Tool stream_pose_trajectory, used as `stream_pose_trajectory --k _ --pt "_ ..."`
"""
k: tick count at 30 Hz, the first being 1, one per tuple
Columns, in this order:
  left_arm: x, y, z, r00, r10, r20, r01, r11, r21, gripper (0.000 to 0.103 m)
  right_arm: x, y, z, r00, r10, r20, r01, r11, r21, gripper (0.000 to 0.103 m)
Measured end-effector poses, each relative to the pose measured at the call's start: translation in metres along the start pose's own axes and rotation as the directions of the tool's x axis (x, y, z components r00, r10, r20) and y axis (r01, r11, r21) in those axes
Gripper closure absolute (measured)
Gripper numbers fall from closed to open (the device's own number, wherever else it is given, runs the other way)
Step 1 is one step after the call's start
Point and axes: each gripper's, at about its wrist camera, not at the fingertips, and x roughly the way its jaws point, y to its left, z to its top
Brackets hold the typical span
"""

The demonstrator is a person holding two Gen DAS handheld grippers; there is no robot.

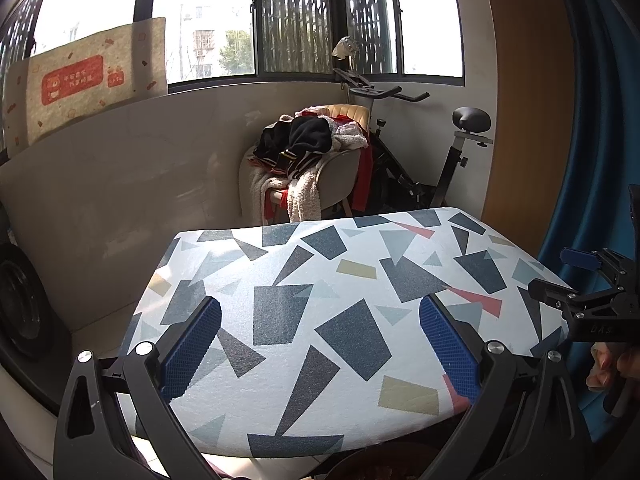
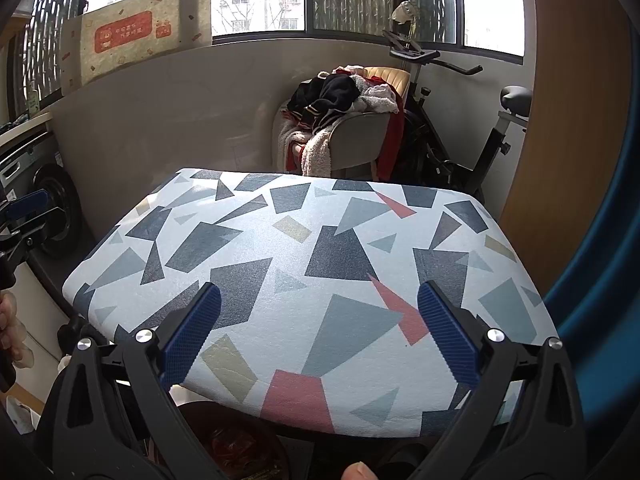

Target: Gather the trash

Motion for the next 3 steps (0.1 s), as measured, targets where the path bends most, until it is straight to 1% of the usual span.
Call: stream_pose_trajectory --k 3 --pt "0.0004 0.0 0.0002 1.0 0.0 -0.004 0.0 1.0 -0.002 0.006 0.0002 -0.0001 0.0 1.0 0.001 -0.001 -0.001 1.0 0.001 0.006"
